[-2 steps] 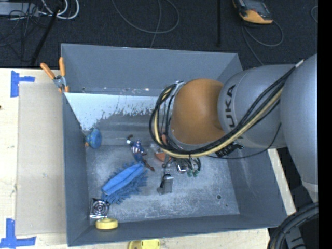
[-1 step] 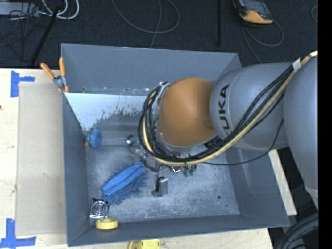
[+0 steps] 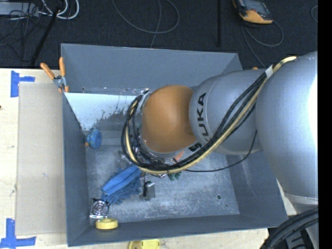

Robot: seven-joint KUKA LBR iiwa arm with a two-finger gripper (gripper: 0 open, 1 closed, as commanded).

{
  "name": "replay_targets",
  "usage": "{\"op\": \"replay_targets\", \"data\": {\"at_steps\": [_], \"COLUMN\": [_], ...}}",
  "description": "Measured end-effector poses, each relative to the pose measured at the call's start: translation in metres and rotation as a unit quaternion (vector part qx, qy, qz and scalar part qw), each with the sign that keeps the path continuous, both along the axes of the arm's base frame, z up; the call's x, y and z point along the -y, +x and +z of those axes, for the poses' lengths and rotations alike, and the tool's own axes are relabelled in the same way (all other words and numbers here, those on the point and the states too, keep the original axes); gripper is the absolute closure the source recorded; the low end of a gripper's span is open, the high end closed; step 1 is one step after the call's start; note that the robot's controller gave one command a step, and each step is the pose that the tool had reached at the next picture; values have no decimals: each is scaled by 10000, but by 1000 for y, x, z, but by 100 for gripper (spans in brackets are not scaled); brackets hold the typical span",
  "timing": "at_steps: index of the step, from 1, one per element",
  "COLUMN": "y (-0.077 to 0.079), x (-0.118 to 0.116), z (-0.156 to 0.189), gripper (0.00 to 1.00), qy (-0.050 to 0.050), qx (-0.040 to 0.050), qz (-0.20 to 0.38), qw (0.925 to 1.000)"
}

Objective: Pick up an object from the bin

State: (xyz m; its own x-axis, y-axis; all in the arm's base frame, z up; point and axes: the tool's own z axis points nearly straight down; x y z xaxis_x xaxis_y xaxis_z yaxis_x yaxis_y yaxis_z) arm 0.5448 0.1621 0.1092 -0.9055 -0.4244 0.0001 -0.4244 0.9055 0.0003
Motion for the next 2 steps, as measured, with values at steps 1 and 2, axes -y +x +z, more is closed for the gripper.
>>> {"op": "replay_targets", "data": {"at_steps": [1,2], "y": [10,18], "x": [-1,-2], "z": [-29,-40], "gripper": [0,100], "qy": [1,7], "qx": [3,4], "qz": [989,491], "qw": [9951,9988]}}
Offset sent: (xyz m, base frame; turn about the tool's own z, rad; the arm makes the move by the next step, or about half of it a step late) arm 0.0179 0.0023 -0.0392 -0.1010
